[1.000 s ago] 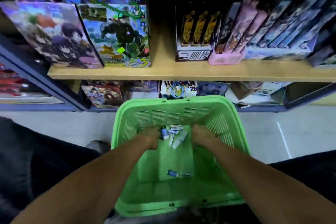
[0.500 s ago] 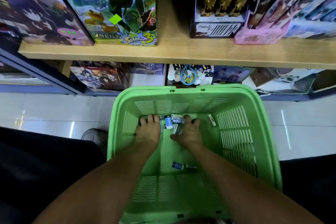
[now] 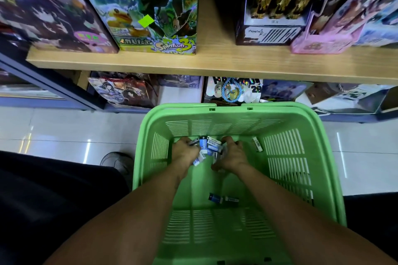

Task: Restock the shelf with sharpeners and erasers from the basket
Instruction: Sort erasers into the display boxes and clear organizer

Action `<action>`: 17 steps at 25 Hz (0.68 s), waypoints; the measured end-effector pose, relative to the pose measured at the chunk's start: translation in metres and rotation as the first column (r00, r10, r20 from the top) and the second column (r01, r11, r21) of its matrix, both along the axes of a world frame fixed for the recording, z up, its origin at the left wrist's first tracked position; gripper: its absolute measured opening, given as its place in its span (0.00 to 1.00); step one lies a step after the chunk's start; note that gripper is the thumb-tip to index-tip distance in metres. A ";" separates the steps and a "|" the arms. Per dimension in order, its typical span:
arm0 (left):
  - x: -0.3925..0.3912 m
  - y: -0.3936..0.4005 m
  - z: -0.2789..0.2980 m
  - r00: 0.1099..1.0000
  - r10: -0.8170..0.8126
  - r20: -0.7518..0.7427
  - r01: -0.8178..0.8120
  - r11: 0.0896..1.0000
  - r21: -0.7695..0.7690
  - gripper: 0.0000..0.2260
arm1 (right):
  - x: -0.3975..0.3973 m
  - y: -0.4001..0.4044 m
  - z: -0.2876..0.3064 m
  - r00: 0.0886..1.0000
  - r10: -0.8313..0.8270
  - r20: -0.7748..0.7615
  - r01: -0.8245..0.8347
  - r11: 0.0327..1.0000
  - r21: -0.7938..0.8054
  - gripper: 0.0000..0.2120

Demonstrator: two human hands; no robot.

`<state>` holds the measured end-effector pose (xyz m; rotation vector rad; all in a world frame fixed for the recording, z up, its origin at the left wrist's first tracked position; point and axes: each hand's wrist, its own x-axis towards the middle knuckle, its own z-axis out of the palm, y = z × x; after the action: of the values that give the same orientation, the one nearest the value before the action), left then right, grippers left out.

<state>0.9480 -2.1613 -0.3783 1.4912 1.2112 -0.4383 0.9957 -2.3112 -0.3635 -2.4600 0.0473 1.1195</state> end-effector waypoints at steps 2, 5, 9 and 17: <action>-0.002 -0.004 -0.003 1.000 -0.013 -0.002 0.013 1.000 0.014 0.08 | 0.000 0.001 0.001 0.997 0.073 -0.016 -0.073 0.997 -0.023 0.41; -0.005 -0.011 0.000 0.999 0.034 -0.004 -0.034 0.999 -0.035 0.10 | -0.006 0.005 0.002 0.990 0.141 0.004 -0.141 0.990 -0.007 0.39; 0.000 -0.022 -0.006 0.999 0.043 -0.020 -0.045 0.995 -0.088 0.16 | -0.017 0.010 -0.001 1.000 0.013 -0.010 -0.011 0.991 0.135 0.44; -0.004 -0.033 -0.017 0.999 -0.021 -0.046 0.019 0.999 -0.034 0.28 | -0.013 0.009 0.012 0.909 -0.299 -0.289 0.397 0.835 0.382 0.25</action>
<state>0.9435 -2.1939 -0.3954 1.4730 1.2202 -0.5063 0.9830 -2.3019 -0.3511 -1.8322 0.2758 1.0896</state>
